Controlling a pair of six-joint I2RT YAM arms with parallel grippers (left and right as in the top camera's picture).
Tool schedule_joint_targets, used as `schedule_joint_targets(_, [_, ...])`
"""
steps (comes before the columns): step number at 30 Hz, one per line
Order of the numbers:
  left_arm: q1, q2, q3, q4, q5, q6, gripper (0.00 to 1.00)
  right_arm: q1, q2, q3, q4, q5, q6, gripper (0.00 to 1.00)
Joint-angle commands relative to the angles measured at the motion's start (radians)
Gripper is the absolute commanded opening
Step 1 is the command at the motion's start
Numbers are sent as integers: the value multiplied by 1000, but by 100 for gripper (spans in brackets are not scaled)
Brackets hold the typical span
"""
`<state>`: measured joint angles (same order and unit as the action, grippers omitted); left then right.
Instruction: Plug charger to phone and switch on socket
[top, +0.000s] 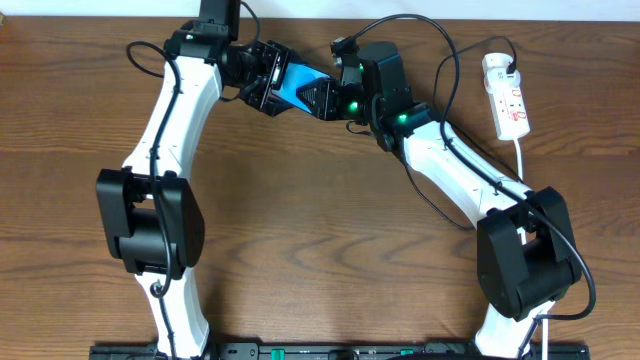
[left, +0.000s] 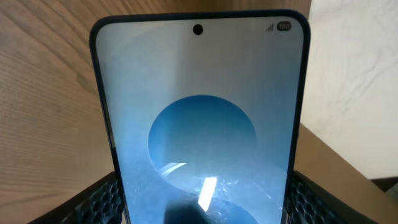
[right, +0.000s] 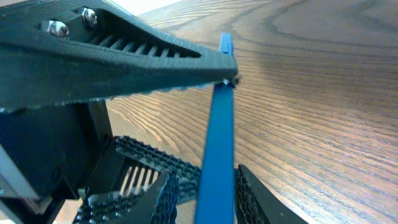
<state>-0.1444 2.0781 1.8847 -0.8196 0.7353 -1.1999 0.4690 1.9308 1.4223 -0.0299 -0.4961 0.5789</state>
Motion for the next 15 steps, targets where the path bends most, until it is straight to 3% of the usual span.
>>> schedule_joint_targets(1, [-26, -41, 29, -2, 39, 18, 7, 6, -2, 18, 0, 13, -19, 29])
schedule_joint_targets(15, [-36, -41, 29, -1, 39, 18, 7, 6, -2, 18, -3, 12, -19, 25])
